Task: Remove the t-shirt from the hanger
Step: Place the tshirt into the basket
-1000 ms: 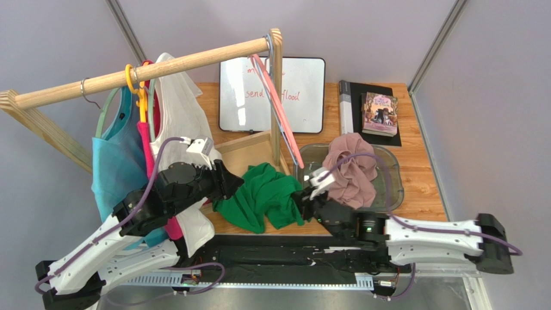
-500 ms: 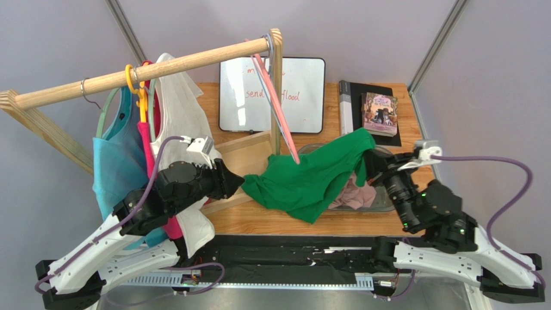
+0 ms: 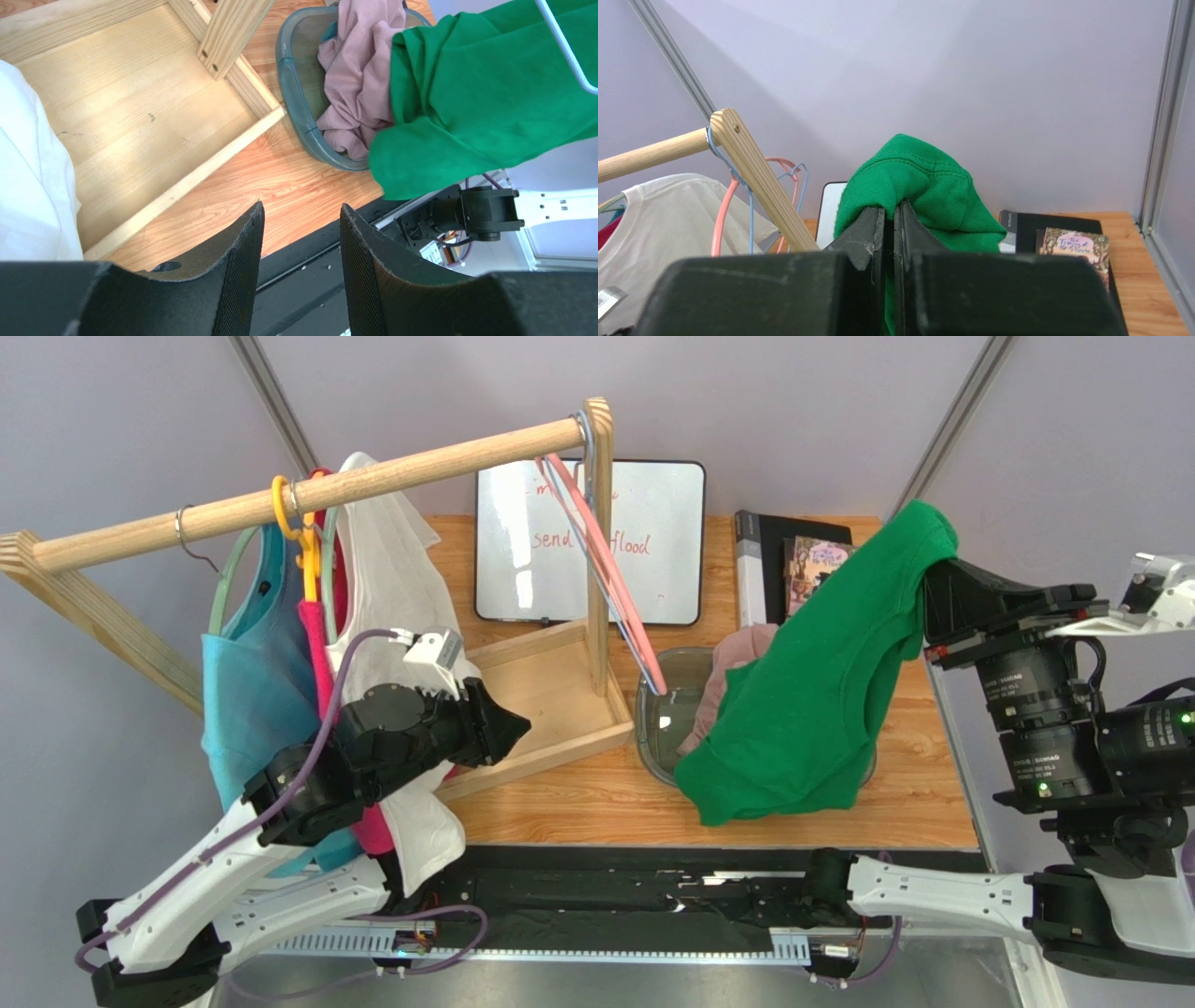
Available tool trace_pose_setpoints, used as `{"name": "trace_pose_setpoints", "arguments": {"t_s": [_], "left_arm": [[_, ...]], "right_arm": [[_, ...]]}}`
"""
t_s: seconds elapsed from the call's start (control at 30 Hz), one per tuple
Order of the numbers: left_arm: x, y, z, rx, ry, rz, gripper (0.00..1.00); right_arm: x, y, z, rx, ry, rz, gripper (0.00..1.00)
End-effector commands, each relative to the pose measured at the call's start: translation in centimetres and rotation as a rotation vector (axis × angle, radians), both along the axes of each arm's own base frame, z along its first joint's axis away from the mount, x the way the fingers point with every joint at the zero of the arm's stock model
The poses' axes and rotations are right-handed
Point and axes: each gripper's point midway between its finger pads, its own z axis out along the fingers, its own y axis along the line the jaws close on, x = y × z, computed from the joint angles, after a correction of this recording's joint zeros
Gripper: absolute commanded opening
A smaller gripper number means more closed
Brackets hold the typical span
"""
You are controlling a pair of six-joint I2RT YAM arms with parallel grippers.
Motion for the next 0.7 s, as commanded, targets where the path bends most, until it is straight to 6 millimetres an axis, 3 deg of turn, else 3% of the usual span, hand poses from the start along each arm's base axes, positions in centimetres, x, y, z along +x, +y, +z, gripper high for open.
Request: {"name": "trace_pose_setpoints", "arguments": {"t_s": [0.0,0.13,0.27,0.47,0.67], "left_arm": [[0.1,-0.1,2.0,-0.051,-0.031,0.000,0.50],[0.0,0.0,2.2,-0.056,-0.034,0.000,0.50],[-0.2,-0.1,2.2,-0.059,-0.030,-0.009,0.49],[-0.4,0.2,2.5,-0.062,-0.034,-0.010,0.49],[-0.6,0.7,2.6,-0.067,-0.038,-0.001,0.49]], "right_arm": [[0.8,1.8,2.4,-0.123,-0.063,-0.025,0.00],[2.0,4.7,2.1,-0.204,-0.060,-0.042,0.00],[3.5,5.5,2.2,-0.219,-0.066,-0.087,0.00],[6.2,5.6,3.0,-0.198,-0.065,-0.115,0.00],[9.2,4.7,1.2,-0.173,0.011,-0.126,0.00]]}}
